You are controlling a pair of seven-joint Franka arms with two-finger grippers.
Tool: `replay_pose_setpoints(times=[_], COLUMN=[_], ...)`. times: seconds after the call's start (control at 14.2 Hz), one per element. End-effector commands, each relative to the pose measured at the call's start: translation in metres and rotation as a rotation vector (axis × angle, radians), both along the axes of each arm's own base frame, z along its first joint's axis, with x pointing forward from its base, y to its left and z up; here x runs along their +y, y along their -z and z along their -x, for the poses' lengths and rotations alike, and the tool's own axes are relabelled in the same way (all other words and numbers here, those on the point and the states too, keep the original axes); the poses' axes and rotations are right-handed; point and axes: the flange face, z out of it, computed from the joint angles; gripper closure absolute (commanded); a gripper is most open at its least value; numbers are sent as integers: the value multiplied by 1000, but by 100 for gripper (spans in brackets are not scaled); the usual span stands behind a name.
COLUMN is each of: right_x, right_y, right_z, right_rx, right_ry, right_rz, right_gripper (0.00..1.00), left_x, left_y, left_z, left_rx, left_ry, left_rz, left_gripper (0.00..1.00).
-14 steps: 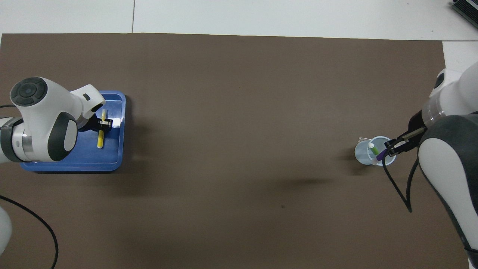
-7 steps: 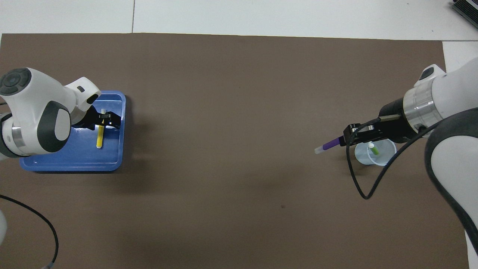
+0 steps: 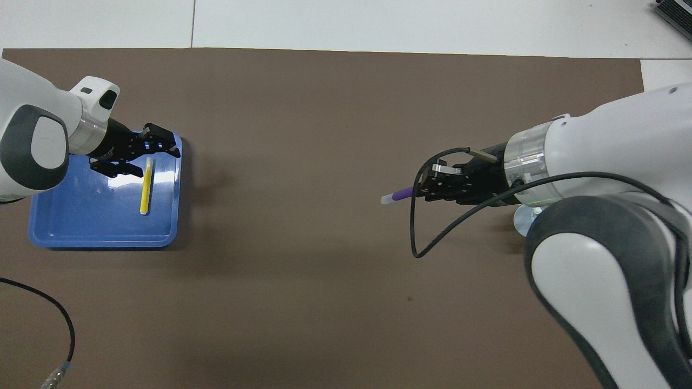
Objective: Right arm passes pens to left for tray arrangement
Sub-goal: 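Bring the purple pen toward the left gripper while the left gripper approaches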
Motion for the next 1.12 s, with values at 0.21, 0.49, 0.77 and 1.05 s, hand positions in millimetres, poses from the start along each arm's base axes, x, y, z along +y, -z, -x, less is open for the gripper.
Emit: replay_pose_setpoints(times=[0.21,0.49,0.77,1.05], right_x=[53,91,117,123], right_y=[7,24,27,25], right_z=[25,32,36,39], right_rx=[-14,-33,-46,-41], right_ry=[216,298,349,354], right_rz=[-77,-122,-180,-204], right_gripper=[100,100,100,100], left_x=[-50,-102,-159,-192], left_y=[-68,-98,-102,-100], left_z=[18,29,45,64], left_rx=[102,209,270,365], left_ry=[-399,-686,-850,-869], left_rz=[111,172,201,243], left_gripper=[0,0,0,0])
